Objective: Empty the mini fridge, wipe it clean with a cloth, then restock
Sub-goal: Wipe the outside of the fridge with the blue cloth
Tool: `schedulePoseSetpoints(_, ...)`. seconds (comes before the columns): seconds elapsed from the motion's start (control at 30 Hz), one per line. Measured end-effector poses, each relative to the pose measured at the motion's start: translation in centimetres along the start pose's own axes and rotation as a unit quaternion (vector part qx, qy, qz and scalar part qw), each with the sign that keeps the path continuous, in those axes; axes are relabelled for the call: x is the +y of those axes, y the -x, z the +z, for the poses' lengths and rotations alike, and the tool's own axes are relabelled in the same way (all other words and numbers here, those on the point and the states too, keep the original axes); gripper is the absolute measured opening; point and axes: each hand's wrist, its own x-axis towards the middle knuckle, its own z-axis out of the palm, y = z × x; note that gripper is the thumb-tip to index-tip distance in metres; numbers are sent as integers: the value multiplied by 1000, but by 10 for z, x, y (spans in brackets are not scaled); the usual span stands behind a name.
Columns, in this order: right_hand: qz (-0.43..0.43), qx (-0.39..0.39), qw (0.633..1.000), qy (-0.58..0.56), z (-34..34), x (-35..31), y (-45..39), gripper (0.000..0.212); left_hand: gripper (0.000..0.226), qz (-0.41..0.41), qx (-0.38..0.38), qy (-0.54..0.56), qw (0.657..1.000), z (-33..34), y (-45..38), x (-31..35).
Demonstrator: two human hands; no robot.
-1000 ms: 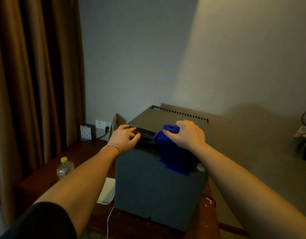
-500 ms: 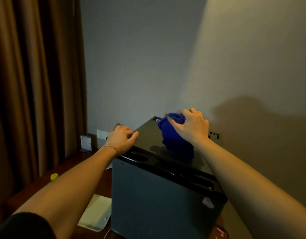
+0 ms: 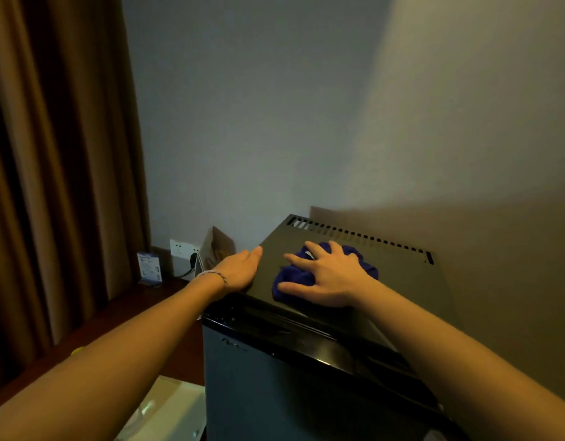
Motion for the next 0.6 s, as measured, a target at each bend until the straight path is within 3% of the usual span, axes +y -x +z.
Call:
schedulePoseSetpoints(0.23, -65, 58, 996, 3, 8, 2, -11, 89, 48, 14, -38, 11, 999, 2, -15, -19)
schedulePoseSetpoints(0.47, -83, 99, 992, -15, 14, 1, -37, 82, 34, 19, -80, 177, 981, -3, -6, -24)
schedulePoseSetpoints(0.6, -76, 111, 991, -16, 14, 0, -62, 76, 34, 22, -66, 157, 985, -3, -3, -23)
